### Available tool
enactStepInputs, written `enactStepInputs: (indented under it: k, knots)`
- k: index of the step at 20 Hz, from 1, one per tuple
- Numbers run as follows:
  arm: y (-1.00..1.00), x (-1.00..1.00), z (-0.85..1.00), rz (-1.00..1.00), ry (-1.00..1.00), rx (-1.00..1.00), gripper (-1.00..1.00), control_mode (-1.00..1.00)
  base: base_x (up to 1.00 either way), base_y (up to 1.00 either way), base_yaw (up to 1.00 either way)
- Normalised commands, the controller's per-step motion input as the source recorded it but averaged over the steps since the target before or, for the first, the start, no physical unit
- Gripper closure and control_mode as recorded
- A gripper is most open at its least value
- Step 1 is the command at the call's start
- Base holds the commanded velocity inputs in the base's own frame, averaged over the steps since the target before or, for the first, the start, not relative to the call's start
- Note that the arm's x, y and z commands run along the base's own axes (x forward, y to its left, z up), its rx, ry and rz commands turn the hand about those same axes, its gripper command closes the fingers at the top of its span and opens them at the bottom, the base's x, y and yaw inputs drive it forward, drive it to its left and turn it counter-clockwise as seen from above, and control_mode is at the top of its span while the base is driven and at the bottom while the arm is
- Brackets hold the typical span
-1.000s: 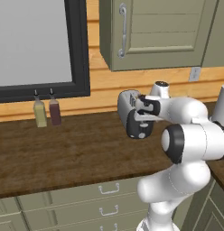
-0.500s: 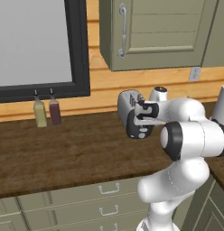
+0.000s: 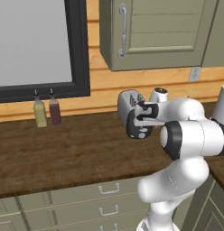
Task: Start the toaster. Once the lever pops up, take the bread to the plate on the dining counter.
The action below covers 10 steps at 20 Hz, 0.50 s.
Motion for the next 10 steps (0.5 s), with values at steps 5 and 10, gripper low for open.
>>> enactStepInputs:
  k: [5, 10]
  knots:
    - [-0.02, 0.00, 0.00, 0.00, 0.01, 0.00, -1.00, -1.00, 0.00, 0.00, 0.00]
    - [0.00, -0.04, 0.28, 0.00, -0.06, 0.00, -1.00, -1.00, 0.00, 0.00, 0.00]
